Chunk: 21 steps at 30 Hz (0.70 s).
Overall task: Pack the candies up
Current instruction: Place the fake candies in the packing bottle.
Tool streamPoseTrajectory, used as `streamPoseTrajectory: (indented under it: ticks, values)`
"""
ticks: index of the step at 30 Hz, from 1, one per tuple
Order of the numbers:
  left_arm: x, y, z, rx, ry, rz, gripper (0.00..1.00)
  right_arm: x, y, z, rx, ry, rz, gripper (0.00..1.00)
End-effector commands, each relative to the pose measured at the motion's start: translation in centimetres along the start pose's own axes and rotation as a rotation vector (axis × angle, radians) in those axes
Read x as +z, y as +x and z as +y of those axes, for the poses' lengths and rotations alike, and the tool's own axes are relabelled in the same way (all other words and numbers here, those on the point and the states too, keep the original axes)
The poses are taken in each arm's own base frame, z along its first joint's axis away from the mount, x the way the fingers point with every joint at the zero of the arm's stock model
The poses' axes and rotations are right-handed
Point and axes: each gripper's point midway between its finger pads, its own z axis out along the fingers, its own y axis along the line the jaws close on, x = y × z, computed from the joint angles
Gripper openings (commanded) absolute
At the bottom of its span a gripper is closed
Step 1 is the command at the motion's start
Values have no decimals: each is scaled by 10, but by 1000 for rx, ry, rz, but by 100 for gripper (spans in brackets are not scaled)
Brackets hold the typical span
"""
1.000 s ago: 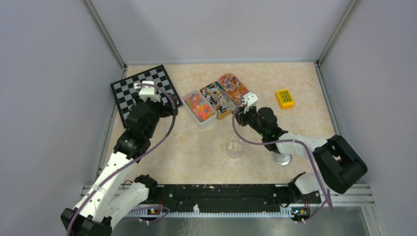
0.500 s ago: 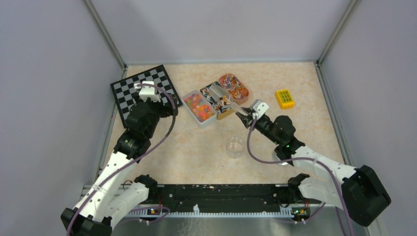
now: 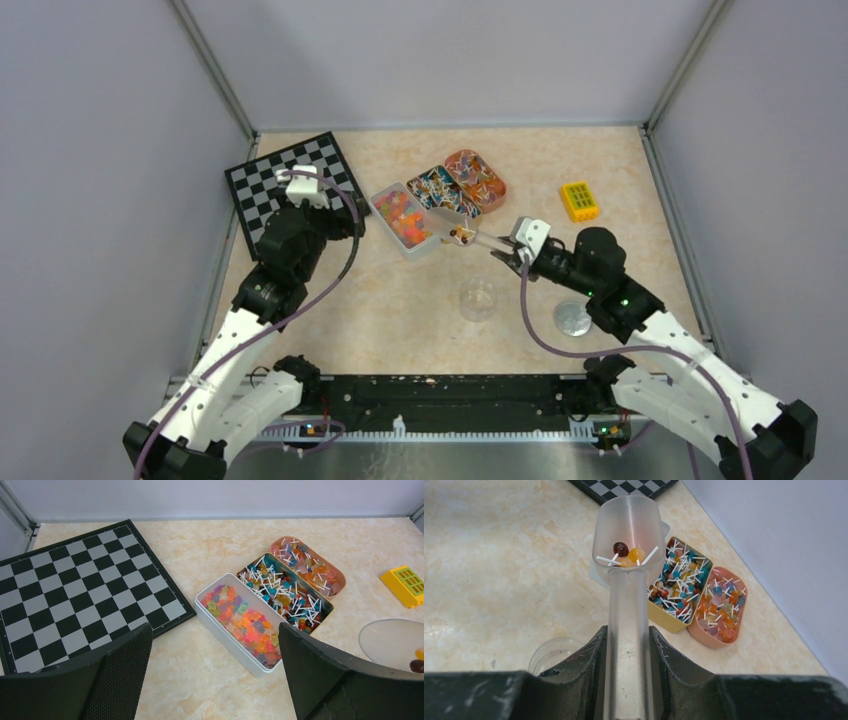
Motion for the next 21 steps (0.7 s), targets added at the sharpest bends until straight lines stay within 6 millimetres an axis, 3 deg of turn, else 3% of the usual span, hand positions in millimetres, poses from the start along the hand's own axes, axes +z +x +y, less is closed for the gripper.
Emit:
streamPoseTrajectory:
  ticks: [1, 4, 9, 14, 21]
  values:
    - [1, -11, -11, -19, 42, -49, 99, -21, -5, 14, -26, -71, 44, 0]
    - [-1, -12, -12, -9, 34, -52, 99, -36, 4, 20, -34, -82, 90, 0]
    - [-2, -13, -16, -2, 44, -58, 99, -58, 1, 26, -52, -70, 86, 0]
    - [-4, -15, -16, 0, 45, -64, 99, -78, 19, 32, -76, -95, 201, 0]
    - [-6, -17, -17, 1, 47, -71, 99, -101, 28, 31, -138, -84, 278, 0]
